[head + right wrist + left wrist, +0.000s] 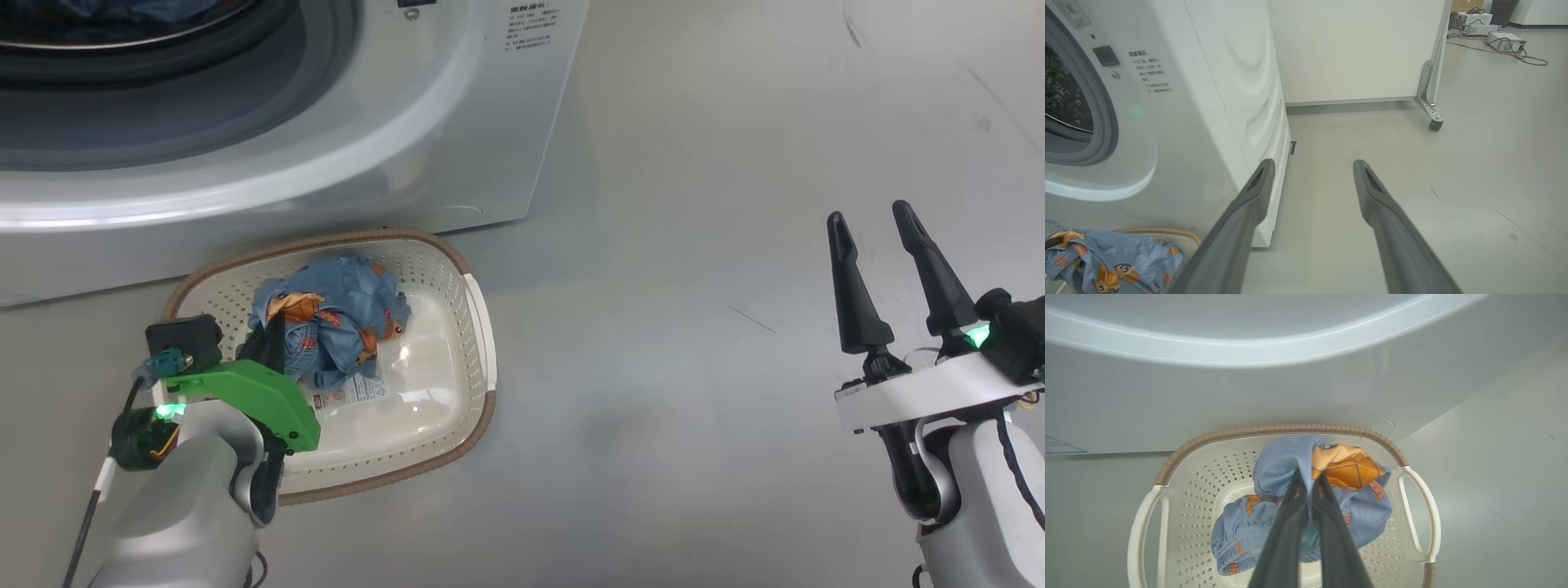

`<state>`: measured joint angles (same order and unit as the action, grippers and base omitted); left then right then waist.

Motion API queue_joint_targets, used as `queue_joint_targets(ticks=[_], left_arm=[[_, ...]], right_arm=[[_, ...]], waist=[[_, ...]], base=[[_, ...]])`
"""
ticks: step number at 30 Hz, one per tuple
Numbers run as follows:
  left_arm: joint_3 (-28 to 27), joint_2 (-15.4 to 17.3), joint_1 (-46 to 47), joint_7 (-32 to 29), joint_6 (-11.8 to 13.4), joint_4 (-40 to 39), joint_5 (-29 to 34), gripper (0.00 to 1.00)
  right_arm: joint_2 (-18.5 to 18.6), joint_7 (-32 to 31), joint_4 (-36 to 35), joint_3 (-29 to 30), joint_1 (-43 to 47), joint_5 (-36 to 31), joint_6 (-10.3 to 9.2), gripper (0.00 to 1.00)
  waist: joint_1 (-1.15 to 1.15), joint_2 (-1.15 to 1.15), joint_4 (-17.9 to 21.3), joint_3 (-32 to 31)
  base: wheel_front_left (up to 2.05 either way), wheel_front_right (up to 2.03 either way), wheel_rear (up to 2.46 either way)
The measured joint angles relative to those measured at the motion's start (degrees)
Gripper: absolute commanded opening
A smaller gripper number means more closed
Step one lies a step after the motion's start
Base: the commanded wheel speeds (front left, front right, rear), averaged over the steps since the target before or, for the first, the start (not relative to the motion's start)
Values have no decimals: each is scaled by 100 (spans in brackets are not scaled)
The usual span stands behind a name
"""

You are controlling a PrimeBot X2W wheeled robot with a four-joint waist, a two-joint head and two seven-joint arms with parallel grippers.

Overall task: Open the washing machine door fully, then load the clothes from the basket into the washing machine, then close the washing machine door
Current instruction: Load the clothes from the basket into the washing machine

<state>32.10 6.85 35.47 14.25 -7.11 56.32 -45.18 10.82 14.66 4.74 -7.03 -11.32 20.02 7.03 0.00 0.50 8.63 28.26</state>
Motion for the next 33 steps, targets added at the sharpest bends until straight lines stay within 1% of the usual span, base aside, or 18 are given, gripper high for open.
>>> queue_joint_targets(ticks=[5, 12, 21, 25, 28, 33], left_arm=[[-143, 70, -53, 1, 0, -233, -13, 0], [-770, 349, -69, 0, 0, -953, 65, 0], [-1376, 476, -480, 1, 0, -1827, 474, 0], [-1637, 485, -733, 2, 9, -2252, 710, 0], [-1808, 480, -938, 2, 74, -2594, 869, 0], [-2025, 469, -1316, 2, 283, -3170, 1338, 0]], right_arm=[[49, 0, 18, 46, 176, 0, 0, 100], [108, 0, 14, 85, 355, 1, 0, 100], [179, 0, -2, 136, 520, 2, 0, 100], [198, 0, -21, 140, 622, 4, 0, 100], [204, 0, -33, 147, 630, 5, 0, 100], [232, 0, -51, 186, 707, 10, 0, 100]], waist=[[0, 0, -110, -299], [0, 0, -258, -615], [0, 0, -398, -910], [0, 0, -429, -995], [0, 0, -440, -1031], [0, 0, -453, -1084]], base=[[0, 0, 0], [0, 0, 0], [0, 0, 0], [0, 0, 0], [0, 0, 0], [0, 0, 0]])
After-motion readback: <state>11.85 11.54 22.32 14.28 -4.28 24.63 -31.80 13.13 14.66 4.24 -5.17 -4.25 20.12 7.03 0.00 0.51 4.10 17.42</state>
